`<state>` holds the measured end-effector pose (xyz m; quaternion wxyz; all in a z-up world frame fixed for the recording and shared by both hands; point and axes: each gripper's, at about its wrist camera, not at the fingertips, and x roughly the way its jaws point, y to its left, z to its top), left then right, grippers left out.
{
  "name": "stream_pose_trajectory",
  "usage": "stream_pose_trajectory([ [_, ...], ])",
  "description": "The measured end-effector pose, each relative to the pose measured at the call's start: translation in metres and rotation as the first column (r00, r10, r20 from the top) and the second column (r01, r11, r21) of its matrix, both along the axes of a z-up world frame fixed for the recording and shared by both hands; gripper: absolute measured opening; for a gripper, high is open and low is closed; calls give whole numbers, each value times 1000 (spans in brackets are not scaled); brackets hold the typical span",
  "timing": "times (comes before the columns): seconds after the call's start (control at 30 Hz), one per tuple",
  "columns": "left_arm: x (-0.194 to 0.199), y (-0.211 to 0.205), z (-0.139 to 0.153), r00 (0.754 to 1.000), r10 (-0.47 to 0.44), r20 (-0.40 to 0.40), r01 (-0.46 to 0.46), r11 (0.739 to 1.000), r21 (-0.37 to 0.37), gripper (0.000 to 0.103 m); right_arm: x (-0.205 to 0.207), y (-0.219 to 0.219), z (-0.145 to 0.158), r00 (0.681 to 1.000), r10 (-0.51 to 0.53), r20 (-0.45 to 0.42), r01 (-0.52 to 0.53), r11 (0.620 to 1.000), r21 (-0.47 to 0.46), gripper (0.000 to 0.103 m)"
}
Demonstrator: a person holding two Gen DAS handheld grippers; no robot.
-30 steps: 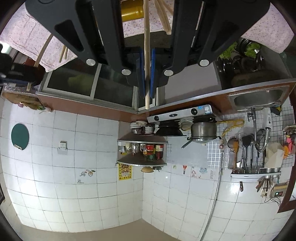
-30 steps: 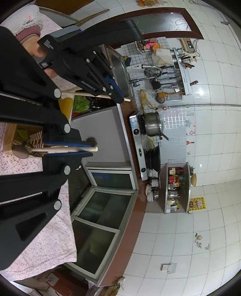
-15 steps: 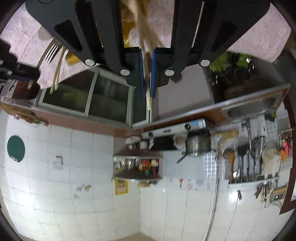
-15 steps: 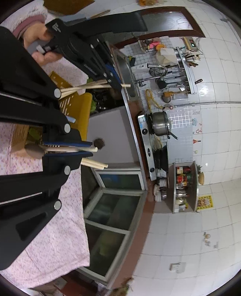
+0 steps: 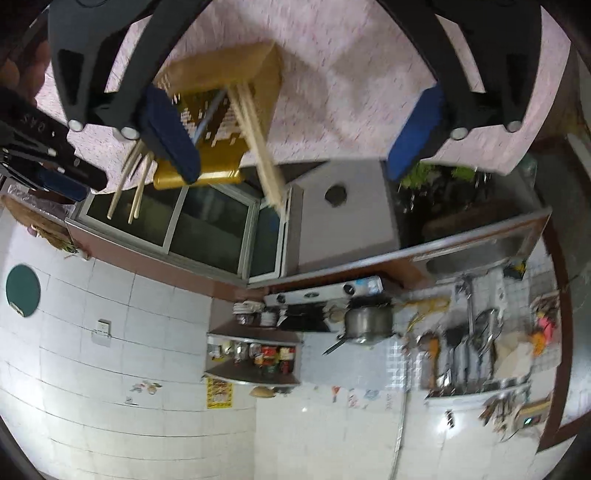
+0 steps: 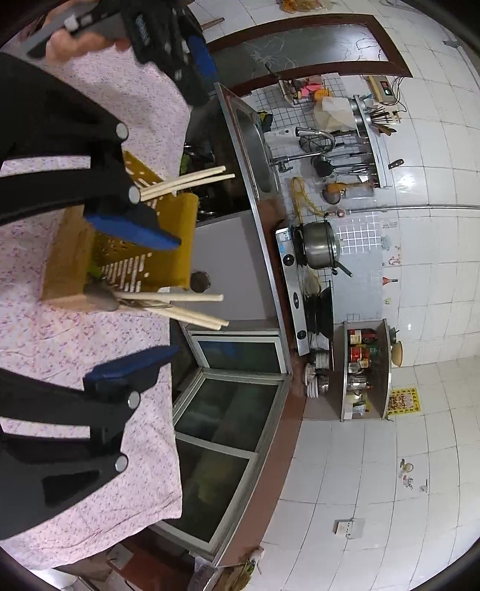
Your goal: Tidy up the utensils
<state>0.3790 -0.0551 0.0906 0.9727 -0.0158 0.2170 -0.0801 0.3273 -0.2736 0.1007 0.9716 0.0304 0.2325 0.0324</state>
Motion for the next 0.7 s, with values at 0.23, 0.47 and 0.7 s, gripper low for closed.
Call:
stream_pose_trajectory([
  [0.23,-73,39,-3,998,54,-42,-52,998,42,98,-63,19,1,998,-25,51,29,997,-69,82],
  [0.47,-152,49,-14,998,64,-17,-63,995,79,98,-138,46,-6,994,-12,104,17,999,-47,97],
  [0.7,-227,49,-28,998,63,14,-64,995,78,98,-208,58,-20,994,-66,90,66,998,9,99],
])
